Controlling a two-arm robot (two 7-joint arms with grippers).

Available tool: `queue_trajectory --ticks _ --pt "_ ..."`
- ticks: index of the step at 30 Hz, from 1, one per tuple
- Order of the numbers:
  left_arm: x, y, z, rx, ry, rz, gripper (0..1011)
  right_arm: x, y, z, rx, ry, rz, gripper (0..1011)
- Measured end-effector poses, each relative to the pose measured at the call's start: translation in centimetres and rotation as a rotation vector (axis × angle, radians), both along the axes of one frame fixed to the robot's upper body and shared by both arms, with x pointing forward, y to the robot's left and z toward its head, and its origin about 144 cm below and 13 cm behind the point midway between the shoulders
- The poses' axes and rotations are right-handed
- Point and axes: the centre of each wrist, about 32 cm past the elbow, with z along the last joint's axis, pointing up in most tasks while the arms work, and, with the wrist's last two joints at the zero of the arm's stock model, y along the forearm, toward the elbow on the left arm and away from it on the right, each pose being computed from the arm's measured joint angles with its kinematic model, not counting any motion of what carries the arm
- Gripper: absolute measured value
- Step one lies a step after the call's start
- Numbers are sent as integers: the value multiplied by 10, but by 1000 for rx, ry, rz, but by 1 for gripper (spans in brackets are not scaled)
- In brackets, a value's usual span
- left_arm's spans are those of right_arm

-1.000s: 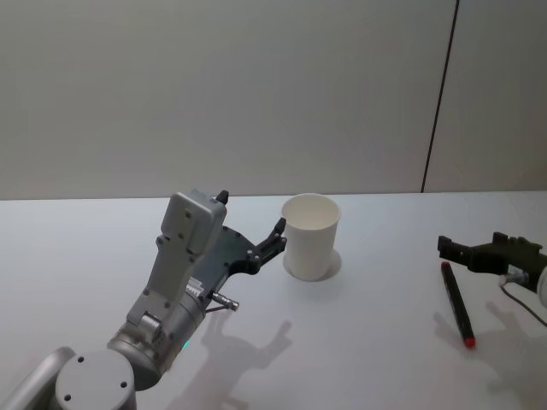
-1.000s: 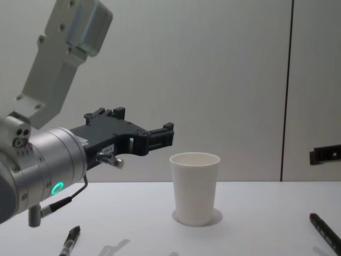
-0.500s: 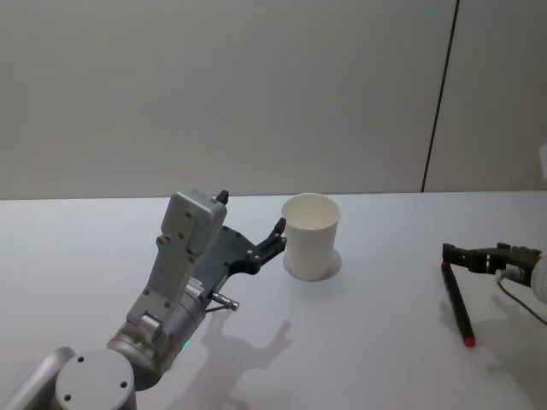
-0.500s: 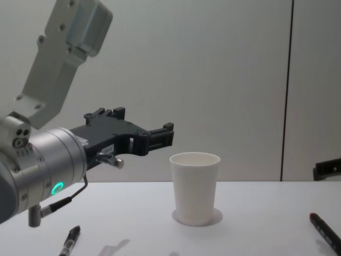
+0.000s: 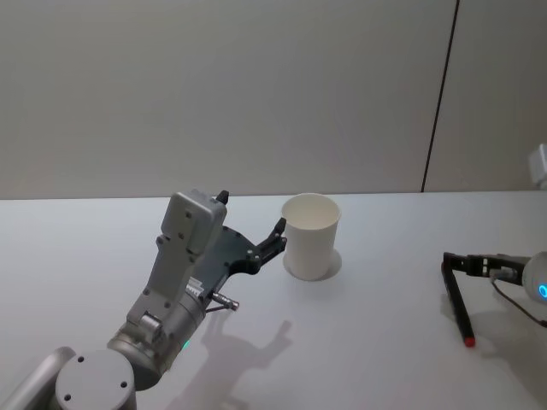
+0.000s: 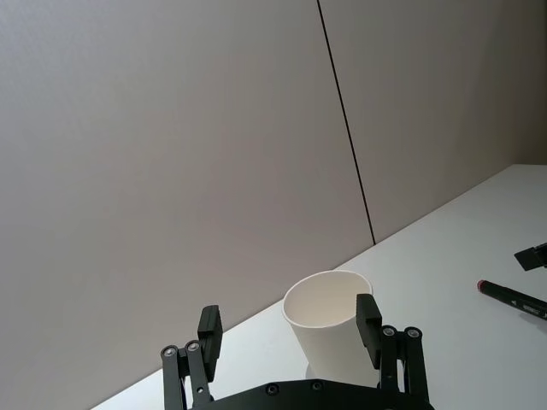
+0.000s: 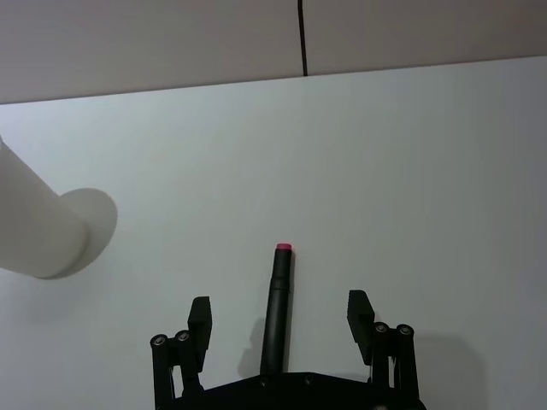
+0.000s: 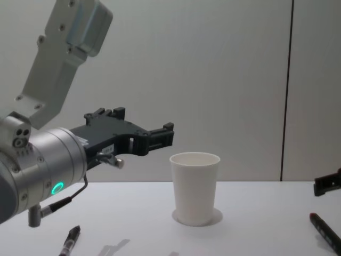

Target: Place the pen into the pen holder.

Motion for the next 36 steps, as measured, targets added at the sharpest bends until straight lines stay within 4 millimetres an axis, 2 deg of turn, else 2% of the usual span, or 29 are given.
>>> queue_trajectory --ticks 20,36 --pt "0 0 0 0 0 0 1000 31 14 -6 -39 78 4 1002" --pt "0 0 0 0 0 0 1000 48 21 -6 -100 129 28 1002"
